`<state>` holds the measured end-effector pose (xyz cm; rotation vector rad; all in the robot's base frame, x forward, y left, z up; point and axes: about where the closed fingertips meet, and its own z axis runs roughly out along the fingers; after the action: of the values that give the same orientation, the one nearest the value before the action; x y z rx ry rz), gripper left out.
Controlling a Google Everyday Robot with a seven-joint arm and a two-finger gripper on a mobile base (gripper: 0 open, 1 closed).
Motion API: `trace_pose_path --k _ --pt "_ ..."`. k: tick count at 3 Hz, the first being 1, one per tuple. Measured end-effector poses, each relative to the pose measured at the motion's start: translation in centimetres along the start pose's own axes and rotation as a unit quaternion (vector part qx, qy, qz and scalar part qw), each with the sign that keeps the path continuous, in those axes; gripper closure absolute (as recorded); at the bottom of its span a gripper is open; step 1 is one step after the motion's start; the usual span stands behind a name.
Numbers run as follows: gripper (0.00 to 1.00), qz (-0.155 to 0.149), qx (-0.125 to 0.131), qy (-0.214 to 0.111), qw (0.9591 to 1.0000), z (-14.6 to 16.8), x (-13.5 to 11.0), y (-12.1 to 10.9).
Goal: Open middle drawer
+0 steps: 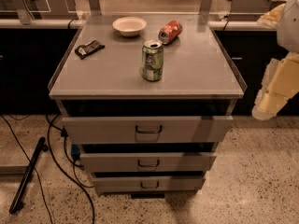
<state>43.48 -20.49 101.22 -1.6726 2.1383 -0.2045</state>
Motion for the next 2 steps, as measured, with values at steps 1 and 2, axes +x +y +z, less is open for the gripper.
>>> trace_pose_path --k 1,2 --pt "0.00 0.000 0.000 0.000 1.0000 0.00 0.00 0.00" --pt "0.27 0.000 0.001 0.000 1.0000 0.09 -0.03 0.10"
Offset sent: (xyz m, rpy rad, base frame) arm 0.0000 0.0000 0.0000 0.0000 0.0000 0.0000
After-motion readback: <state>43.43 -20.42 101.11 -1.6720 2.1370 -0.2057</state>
